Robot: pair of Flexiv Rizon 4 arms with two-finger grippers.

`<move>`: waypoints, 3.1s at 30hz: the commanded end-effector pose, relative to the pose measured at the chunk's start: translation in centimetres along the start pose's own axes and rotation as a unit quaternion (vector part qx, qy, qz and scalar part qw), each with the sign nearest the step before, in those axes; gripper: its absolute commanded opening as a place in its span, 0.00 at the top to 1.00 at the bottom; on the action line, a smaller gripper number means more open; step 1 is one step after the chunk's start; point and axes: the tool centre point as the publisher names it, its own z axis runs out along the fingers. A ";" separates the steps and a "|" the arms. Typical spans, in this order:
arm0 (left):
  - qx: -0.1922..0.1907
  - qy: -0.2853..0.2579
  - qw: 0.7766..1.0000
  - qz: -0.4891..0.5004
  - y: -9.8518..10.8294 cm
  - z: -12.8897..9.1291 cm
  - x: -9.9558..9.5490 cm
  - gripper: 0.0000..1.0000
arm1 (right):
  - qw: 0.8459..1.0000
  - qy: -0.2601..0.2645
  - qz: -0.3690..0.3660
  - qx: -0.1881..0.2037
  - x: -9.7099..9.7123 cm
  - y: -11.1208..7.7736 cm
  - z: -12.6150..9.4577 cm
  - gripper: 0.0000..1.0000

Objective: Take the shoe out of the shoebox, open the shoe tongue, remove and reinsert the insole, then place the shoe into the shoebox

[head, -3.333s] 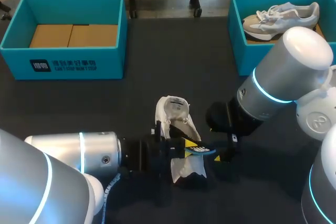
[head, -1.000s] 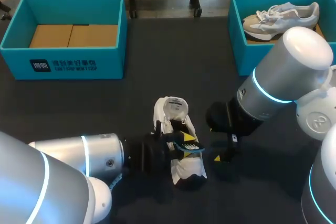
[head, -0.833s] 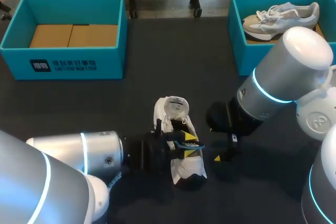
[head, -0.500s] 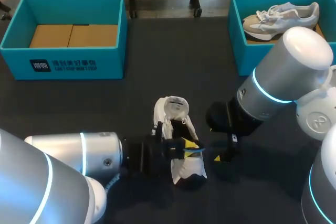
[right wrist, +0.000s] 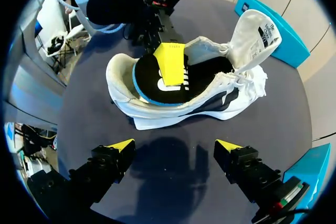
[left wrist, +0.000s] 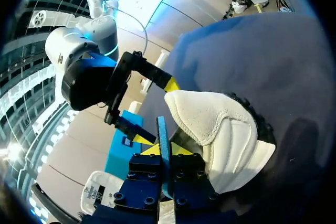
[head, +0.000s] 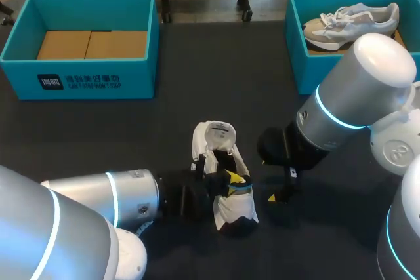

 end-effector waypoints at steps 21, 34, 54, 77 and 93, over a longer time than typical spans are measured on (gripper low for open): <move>0.075 0.016 0.993 -0.092 -2.7 -1.4 -1.4 1.00 | 1.000 0.000 0.000 -0.001 0.1 -0.1 0.0 0.00; 0.024 0.036 0.999 0.004 -0.3 0.3 0.4 1.00 | 1.000 0.000 0.000 -0.001 0.1 -0.1 0.0 0.00; 0.084 0.063 0.991 -0.087 -1.8 -1.6 -1.8 0.54 | 1.000 0.000 0.000 -0.001 0.1 -0.1 0.0 0.00; 0.038 0.101 0.993 -0.043 -0.7 0.0 0.8 1.00 | 1.000 0.000 0.000 -0.001 0.1 -0.1 0.0 0.00; 0.085 0.134 0.985 -0.067 -2.3 -3.3 -0.6 0.29 | 1.000 0.000 0.000 -0.001 0.1 -0.1 0.0 0.00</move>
